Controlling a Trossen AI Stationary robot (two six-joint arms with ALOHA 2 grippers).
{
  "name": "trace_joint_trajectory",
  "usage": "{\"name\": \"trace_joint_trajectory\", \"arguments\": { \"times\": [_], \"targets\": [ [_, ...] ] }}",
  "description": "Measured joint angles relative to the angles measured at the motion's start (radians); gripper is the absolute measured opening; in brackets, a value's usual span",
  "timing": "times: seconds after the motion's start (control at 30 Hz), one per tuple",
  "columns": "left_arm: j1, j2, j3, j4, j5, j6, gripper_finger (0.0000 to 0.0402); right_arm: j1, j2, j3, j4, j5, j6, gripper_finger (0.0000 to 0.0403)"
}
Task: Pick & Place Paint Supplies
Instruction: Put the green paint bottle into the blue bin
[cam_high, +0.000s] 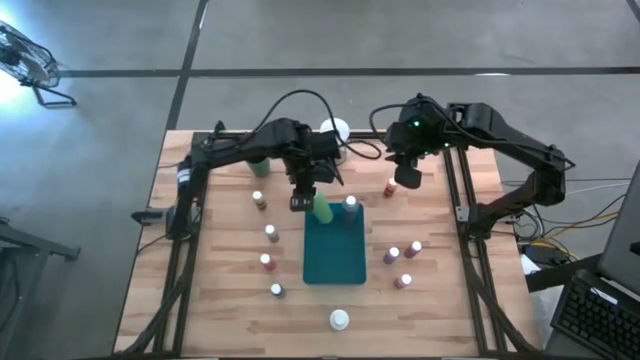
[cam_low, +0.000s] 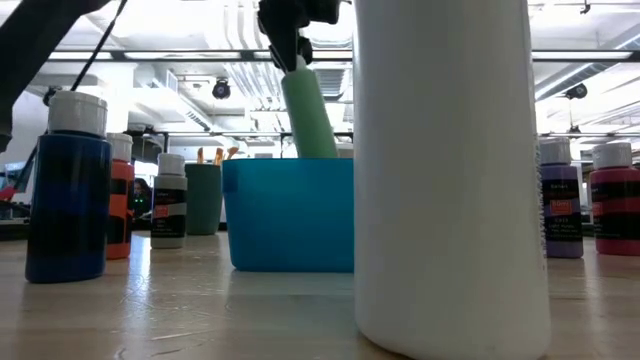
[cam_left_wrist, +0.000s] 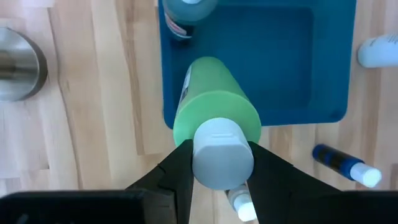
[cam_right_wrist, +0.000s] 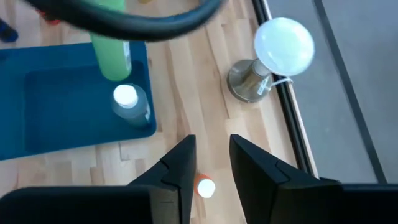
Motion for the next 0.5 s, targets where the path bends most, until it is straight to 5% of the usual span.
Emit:
{"name": "trace_joint_trajectory", "arguments": {
  "times": [0.5],
  "targets": [
    [0.002, 0.042, -0.033, -0.002, -0.093, -0.001, 0.0125, -0.076, -0.029, 0.000, -0.004, -0.001, -0.003, 0.0151]
  ]
}}
